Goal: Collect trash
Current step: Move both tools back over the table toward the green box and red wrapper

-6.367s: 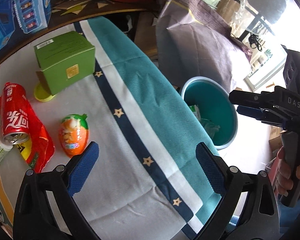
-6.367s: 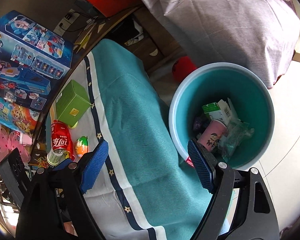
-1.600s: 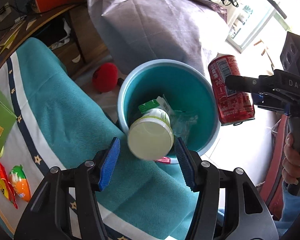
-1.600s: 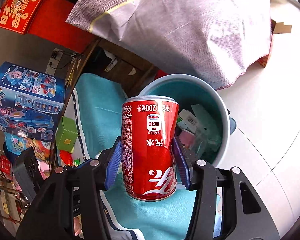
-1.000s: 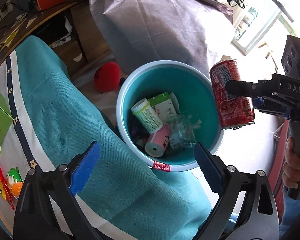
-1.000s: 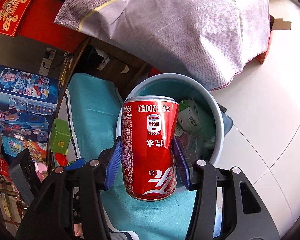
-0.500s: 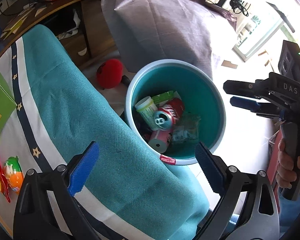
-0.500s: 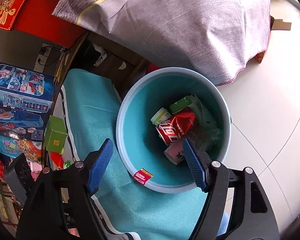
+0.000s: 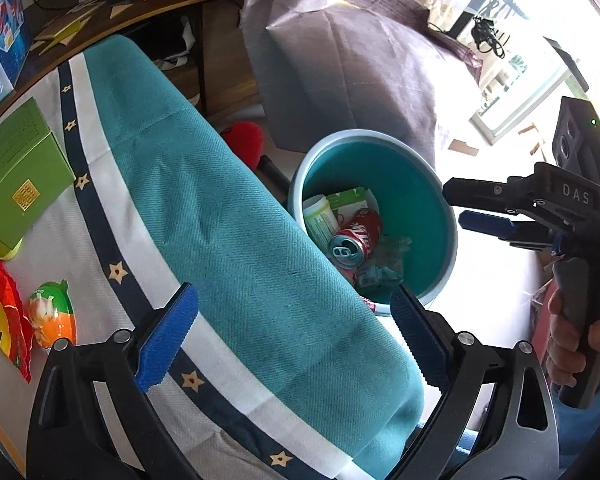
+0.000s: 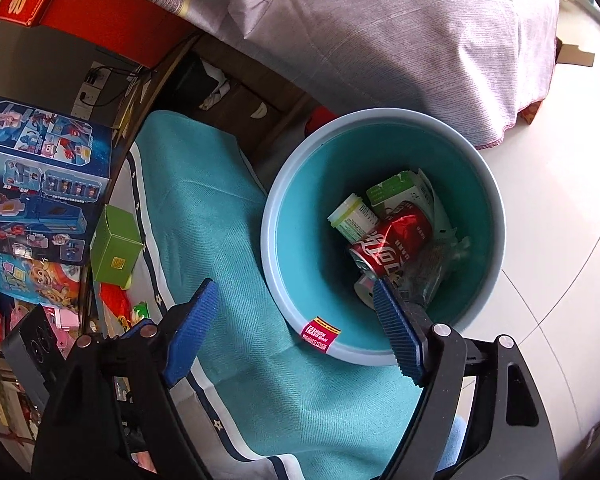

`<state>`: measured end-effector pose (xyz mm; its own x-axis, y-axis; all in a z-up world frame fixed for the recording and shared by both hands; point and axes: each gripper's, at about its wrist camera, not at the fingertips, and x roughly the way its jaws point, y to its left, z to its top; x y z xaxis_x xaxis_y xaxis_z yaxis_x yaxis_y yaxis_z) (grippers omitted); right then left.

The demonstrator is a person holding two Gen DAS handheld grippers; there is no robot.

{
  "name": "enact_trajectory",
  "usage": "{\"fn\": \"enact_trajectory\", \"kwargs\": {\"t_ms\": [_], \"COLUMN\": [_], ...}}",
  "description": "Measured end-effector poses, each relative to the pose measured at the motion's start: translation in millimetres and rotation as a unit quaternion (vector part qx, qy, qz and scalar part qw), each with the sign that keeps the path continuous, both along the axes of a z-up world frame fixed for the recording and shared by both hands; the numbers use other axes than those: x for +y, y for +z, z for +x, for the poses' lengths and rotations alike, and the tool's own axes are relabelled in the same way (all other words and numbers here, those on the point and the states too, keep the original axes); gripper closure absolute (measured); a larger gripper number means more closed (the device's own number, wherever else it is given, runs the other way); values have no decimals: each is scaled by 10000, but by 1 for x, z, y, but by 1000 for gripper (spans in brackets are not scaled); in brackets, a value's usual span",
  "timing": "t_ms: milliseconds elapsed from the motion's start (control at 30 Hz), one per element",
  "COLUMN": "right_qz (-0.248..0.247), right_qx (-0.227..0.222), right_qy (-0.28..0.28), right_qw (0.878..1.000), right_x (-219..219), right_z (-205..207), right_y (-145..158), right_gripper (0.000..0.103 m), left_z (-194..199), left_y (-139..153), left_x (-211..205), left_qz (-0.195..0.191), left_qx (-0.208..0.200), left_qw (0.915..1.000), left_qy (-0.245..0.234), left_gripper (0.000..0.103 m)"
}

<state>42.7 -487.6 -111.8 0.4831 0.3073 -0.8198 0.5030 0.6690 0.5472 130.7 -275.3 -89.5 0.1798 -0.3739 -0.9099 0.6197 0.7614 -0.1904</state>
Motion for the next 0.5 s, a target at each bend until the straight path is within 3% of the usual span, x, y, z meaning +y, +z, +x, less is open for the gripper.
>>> {"fn": "enact_trajectory", "kwargs": {"t_ms": [500], "right_qz": [-280], "right_qx": [62], "right_qy": [786], "right_qw": [9965], "right_x": [83], "right_z": [42], "right_y": [18], "right_gripper": [27], "left_z": [16], "left_y": [7], "left_x": [103], "left_qz": [-232], "left_qx": [45], "left_qw": [9956], "left_qy": [906], "left_gripper": [6]}}
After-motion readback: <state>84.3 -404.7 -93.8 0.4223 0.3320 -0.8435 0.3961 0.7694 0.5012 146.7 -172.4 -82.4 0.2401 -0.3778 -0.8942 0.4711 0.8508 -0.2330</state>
